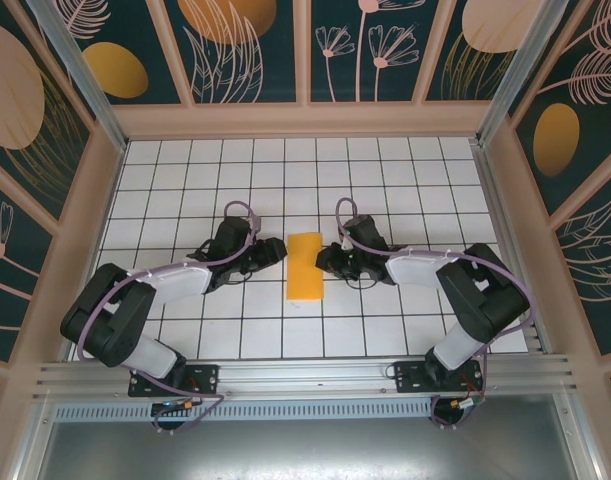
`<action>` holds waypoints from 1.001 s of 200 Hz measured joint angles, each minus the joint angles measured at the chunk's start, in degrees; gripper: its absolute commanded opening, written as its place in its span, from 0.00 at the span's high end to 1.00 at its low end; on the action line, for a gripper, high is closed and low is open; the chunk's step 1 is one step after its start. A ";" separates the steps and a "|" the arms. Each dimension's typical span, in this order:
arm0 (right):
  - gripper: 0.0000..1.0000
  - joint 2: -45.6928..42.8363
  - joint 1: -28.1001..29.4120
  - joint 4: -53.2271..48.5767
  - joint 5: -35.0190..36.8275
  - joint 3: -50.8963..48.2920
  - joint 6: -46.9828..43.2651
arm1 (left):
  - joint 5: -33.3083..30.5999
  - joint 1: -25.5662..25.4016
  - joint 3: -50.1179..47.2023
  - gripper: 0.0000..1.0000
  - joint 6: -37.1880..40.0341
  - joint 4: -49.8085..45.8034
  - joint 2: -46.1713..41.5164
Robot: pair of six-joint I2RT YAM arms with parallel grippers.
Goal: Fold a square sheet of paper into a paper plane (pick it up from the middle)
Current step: Move the paper to the center of the table, then fold the triangle a second time at the center of the table.
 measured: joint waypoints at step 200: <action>0.77 2.84 0.11 9.55 -0.11 -5.68 5.77 | 9.16 0.00 0.00 0.47 -1.53 3.50 6.86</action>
